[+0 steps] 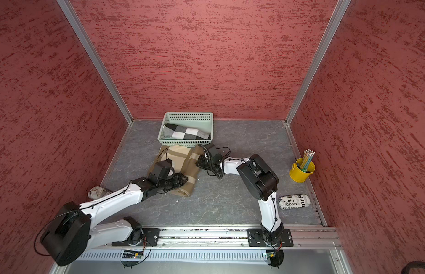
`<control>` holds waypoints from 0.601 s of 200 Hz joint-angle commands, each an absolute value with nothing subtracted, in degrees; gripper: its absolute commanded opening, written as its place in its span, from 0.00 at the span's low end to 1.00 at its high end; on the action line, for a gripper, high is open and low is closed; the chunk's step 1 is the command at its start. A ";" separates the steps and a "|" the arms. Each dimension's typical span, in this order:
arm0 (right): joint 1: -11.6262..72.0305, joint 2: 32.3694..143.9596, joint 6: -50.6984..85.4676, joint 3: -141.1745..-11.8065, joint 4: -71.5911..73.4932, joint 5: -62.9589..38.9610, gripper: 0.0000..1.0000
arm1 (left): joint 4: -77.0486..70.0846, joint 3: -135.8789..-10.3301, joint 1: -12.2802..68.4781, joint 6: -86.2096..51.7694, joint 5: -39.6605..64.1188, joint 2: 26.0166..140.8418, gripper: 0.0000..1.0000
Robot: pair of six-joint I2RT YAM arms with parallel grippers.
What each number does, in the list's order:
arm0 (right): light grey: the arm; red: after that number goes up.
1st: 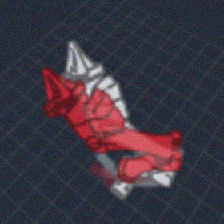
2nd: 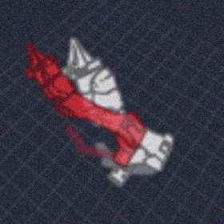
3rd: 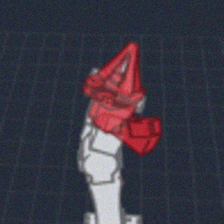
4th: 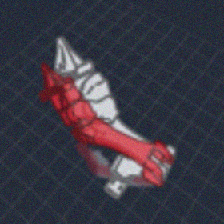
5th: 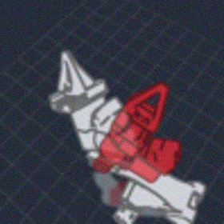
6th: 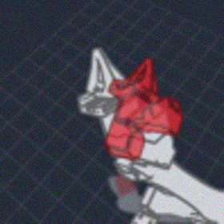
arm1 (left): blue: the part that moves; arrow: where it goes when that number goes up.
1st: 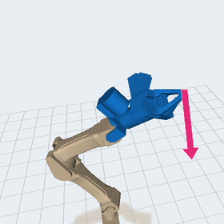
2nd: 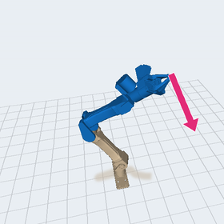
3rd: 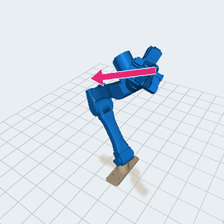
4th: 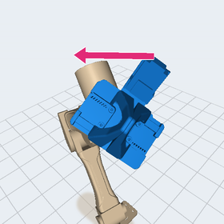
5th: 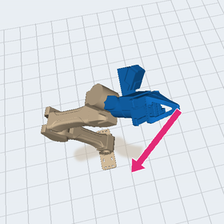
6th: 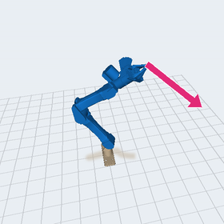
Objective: Roll up the scarf and place it into the basket
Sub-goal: Roll the scarf at the center of the board.
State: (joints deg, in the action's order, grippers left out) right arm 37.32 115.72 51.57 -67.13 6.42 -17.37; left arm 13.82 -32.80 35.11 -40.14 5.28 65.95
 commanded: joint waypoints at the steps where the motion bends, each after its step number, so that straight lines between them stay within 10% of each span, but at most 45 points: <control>1: 37.44 113.17 51.06 -68.62 0.85 -14.88 0.03 | 18.95 -36.51 41.40 -32.34 -6.86 62.86 0.72; 120: 37.44 111.29 52.85 -68.66 -1.58 -16.70 0.07 | 17.10 -44.33 57.04 -18.62 -30.28 88.81 0.77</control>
State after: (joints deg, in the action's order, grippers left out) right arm 37.34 114.13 51.86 -67.88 0.08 -16.80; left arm 16.43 -41.43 57.04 -19.88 -24.64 84.42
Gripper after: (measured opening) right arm 0.091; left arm 0.799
